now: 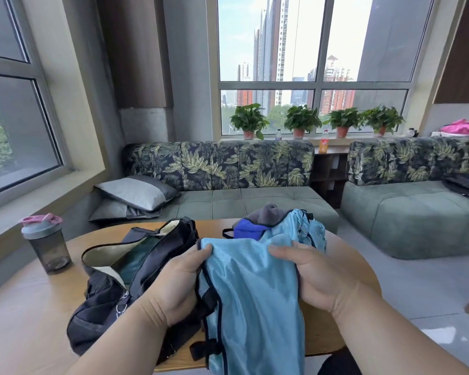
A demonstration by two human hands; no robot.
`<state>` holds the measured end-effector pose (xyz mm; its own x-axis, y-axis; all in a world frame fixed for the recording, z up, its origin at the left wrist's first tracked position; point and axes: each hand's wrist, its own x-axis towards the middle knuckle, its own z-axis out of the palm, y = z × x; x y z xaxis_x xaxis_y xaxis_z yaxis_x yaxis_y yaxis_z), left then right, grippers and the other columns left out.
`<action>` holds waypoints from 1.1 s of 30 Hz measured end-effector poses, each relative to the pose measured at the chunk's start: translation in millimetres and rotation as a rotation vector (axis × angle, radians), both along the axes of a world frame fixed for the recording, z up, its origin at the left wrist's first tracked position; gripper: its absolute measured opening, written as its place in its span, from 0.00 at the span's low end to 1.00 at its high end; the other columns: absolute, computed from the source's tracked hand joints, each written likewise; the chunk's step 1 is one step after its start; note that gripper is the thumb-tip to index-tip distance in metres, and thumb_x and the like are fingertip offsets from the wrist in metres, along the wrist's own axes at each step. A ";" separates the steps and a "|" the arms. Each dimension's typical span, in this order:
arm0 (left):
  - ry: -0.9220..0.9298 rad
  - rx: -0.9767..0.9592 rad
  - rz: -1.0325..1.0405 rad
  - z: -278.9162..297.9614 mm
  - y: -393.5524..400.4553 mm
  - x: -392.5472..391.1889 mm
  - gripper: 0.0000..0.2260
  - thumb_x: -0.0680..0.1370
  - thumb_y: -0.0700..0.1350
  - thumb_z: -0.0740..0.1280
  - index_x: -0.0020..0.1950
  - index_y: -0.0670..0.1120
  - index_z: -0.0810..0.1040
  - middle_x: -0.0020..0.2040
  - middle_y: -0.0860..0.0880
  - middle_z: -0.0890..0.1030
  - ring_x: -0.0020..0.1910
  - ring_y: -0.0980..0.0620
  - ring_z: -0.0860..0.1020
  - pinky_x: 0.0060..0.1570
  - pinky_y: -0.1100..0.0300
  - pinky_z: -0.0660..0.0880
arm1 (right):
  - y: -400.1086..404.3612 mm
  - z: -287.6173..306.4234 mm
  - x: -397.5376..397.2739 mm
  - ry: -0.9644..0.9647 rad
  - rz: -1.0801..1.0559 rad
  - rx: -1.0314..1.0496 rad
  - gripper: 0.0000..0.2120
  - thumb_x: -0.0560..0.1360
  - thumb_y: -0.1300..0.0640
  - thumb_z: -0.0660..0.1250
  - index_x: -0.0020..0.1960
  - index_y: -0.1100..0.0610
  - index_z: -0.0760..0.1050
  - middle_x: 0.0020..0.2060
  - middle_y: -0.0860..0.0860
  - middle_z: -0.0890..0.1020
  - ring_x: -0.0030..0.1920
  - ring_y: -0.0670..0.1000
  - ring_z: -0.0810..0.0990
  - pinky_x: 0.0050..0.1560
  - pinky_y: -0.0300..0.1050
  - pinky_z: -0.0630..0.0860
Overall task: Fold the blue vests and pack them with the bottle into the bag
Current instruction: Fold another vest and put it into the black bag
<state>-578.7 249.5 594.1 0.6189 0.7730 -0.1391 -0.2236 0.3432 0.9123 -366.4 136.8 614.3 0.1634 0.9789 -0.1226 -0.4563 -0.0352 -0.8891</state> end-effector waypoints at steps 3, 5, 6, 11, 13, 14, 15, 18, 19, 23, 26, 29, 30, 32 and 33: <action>0.035 0.053 0.021 4.0 2.2 0.0 0.15 0.87 0.44 0.60 0.68 0.41 0.79 0.63 0.36 0.83 0.61 0.38 0.83 0.64 0.43 0.78 | -0.3 2.8 9.8 0.011 -0.050 0.046 0.28 0.73 0.67 0.74 0.71 0.71 0.72 0.64 0.69 0.81 0.64 0.67 0.81 0.65 0.61 0.79; 0.028 0.073 0.029 8.8 4.0 0.3 0.14 0.87 0.44 0.61 0.67 0.43 0.81 0.63 0.36 0.84 0.59 0.39 0.83 0.64 0.42 0.78 | -1.4 7.0 14.4 0.063 -0.059 0.092 0.23 0.75 0.64 0.71 0.69 0.68 0.76 0.65 0.68 0.81 0.61 0.63 0.83 0.62 0.58 0.81; 0.027 0.082 0.033 10.5 5.7 0.8 0.13 0.87 0.45 0.61 0.67 0.43 0.81 0.62 0.36 0.84 0.59 0.38 0.83 0.64 0.41 0.78 | -2.3 6.8 12.5 0.067 -0.026 0.078 0.20 0.75 0.62 0.71 0.66 0.66 0.80 0.64 0.66 0.82 0.60 0.62 0.84 0.62 0.56 0.82; 0.046 0.123 0.039 11.9 12.7 5.6 0.11 0.86 0.43 0.63 0.64 0.41 0.80 0.56 0.36 0.84 0.49 0.41 0.83 0.51 0.47 0.82 | -7.5 -7.5 -3.8 -0.092 0.098 -0.026 0.22 0.71 0.63 0.75 0.64 0.66 0.82 0.63 0.66 0.83 0.63 0.64 0.83 0.67 0.61 0.78; 0.028 0.132 0.047 10.0 15.2 7.0 0.10 0.85 0.40 0.63 0.64 0.40 0.80 0.56 0.36 0.84 0.49 0.42 0.83 0.53 0.47 0.81 | -7.1 -7.7 -5.0 -0.022 0.036 0.001 0.19 0.72 0.65 0.76 0.62 0.68 0.83 0.61 0.66 0.83 0.58 0.63 0.85 0.63 0.59 0.81; 0.007 0.127 0.048 8.5 17.9 7.1 0.11 0.85 0.39 0.63 0.65 0.40 0.80 0.57 0.37 0.83 0.51 0.42 0.83 0.56 0.47 0.80 | -7.1 -6.0 -6.3 0.018 0.004 0.012 0.17 0.73 0.64 0.75 0.60 0.68 0.83 0.60 0.66 0.84 0.56 0.62 0.87 0.60 0.57 0.83; -0.018 0.118 0.047 7.5 19.9 6.8 0.11 0.85 0.40 0.63 0.66 0.41 0.80 0.58 0.37 0.83 0.53 0.42 0.82 0.58 0.46 0.79 | -7.2 -4.4 -7.4 0.054 -0.016 0.014 0.16 0.73 0.62 0.72 0.59 0.68 0.84 0.59 0.66 0.85 0.53 0.61 0.87 0.57 0.55 0.84; -0.007 0.123 0.127 2.0 21.2 8.8 0.16 0.83 0.47 0.69 0.70 0.47 0.79 0.57 0.43 0.82 0.51 0.45 0.81 0.48 0.52 0.79 | -6.8 -2.4 -10.5 0.104 -0.033 -0.011 0.18 0.75 0.59 0.69 0.61 0.68 0.83 0.60 0.65 0.84 0.57 0.61 0.86 0.63 0.57 0.82; 0.034 0.124 0.169 -2.1 18.6 9.0 0.15 0.82 0.51 0.70 0.68 0.49 0.80 0.54 0.44 0.81 0.48 0.46 0.80 0.43 0.53 0.78 | -5.4 -1.6 -11.5 0.106 -0.052 -0.018 0.19 0.75 0.58 0.70 0.62 0.67 0.83 0.61 0.65 0.84 0.60 0.63 0.85 0.67 0.59 0.79; 0.047 0.019 -0.006 -26.0 -2.7 9.1 0.27 0.80 0.70 0.60 0.63 0.52 0.86 0.64 0.45 0.84 0.61 0.41 0.81 0.68 0.44 0.72 | 2.0 8.0 -16.5 0.111 -0.125 0.005 0.23 0.73 0.56 0.71 0.65 0.66 0.82 0.62 0.64 0.84 0.65 0.64 0.82 0.70 0.60 0.75; 0.058 -0.063 -0.110 -42.6 -15.8 10.3 0.41 0.75 0.79 0.57 0.75 0.51 0.76 0.70 0.45 0.82 0.71 0.42 0.78 0.76 0.41 0.68 | 6.9 17.8 -19.5 0.132 -0.126 0.038 0.20 0.75 0.56 0.69 0.63 0.65 0.83 0.61 0.64 0.84 0.60 0.62 0.84 0.63 0.56 0.80; 0.042 -0.063 -0.213 -43.3 -27.1 13.7 0.42 0.73 0.76 0.58 0.74 0.46 0.76 0.70 0.46 0.81 0.69 0.48 0.80 0.64 0.53 0.79 | 10.7 25.5 -21.0 0.149 -0.122 0.024 0.14 0.81 0.55 0.67 0.53 0.62 0.88 0.58 0.62 0.86 0.53 0.60 0.87 0.59 0.55 0.80; 0.025 -0.058 -0.212 -40.1 -30.5 15.3 0.37 0.75 0.73 0.61 0.71 0.46 0.78 0.68 0.46 0.83 0.65 0.50 0.82 0.58 0.57 0.81 | 11.7 27.4 -21.8 0.150 -0.118 0.019 0.15 0.82 0.54 0.65 0.52 0.62 0.88 0.57 0.62 0.86 0.52 0.59 0.88 0.58 0.55 0.80; -0.006 -0.048 -0.203 -33.0 -32.7 20.2 0.26 0.77 0.62 0.63 0.65 0.46 0.82 0.63 0.47 0.86 0.59 0.52 0.85 0.50 0.60 0.83 | 12.1 30.6 -24.7 0.136 -0.099 0.007 0.17 0.83 0.53 0.65 0.58 0.64 0.86 0.59 0.63 0.86 0.55 0.61 0.87 0.60 0.57 0.80; -0.007 -0.033 -0.206 -30.2 -31.9 22.1 0.24 0.77 0.60 0.62 0.64 0.46 0.82 0.62 0.47 0.86 0.58 0.52 0.86 0.50 0.60 0.82 | 11.9 31.2 -25.5 0.130 -0.088 0.001 0.18 0.82 0.52 0.66 0.61 0.64 0.85 0.60 0.63 0.85 0.57 0.62 0.86 0.61 0.57 0.79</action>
<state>-556.7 217.6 563.9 0.7645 0.6251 -0.1573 -0.1519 0.4118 0.8985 -391.9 148.7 645.4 0.2316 0.9616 -0.1471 -0.5686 0.0111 -0.8225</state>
